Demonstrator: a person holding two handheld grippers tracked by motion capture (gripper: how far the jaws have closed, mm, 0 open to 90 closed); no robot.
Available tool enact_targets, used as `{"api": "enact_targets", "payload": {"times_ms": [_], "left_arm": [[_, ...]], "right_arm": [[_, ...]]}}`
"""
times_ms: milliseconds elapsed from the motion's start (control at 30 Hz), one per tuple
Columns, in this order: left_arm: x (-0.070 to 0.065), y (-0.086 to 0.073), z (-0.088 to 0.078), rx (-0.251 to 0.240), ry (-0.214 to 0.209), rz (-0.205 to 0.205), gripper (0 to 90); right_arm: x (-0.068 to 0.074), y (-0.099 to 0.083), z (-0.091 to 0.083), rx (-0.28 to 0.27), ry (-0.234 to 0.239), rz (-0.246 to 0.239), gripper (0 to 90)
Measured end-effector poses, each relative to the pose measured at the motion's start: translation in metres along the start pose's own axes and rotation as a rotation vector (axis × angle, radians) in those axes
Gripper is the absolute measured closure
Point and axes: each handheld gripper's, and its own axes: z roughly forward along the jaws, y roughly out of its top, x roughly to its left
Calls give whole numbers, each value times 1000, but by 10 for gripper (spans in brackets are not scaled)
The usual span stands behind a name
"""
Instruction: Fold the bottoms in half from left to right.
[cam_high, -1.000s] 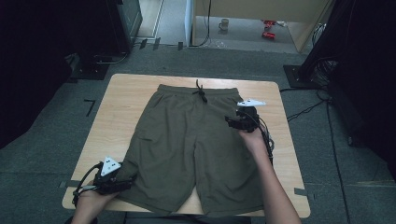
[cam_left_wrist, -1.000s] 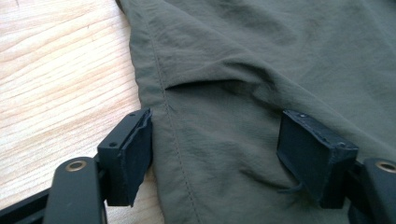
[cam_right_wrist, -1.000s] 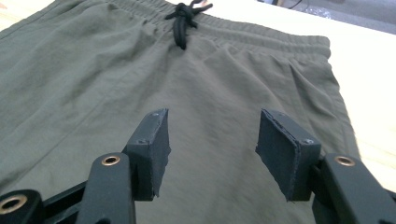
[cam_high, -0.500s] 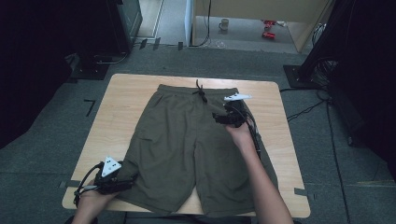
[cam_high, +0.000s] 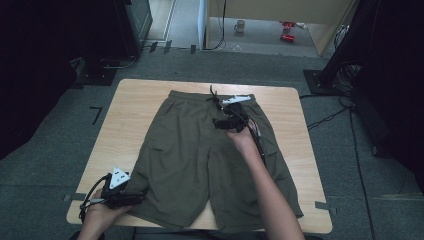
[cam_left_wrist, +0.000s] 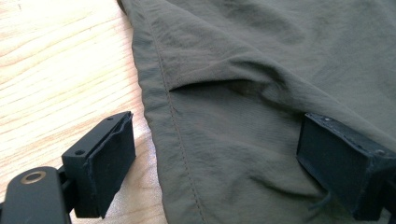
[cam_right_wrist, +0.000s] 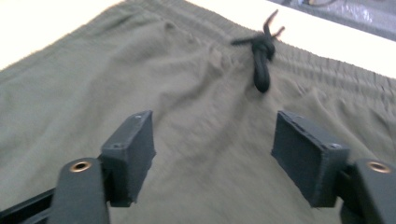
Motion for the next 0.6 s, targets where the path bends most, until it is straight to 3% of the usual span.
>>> {"api": "enact_targets", "payload": {"times_ms": [233, 300, 433, 600], "left_arm": [[-1, 1, -2, 10, 3, -5, 170], [-2, 1, -4, 12, 3, -8, 252], [-2, 5, -8, 21, -17, -58, 387], [-2, 5, -8, 26, -28, -61, 426]], "right_arm": [[11, 7, 11, 3, 24, -6, 340], [14, 10, 14, -7, 38, -4, 347], [25, 20, 23, -33, 50, -6, 360], [35, 28, 33, -36, 69, -13, 364]]}}
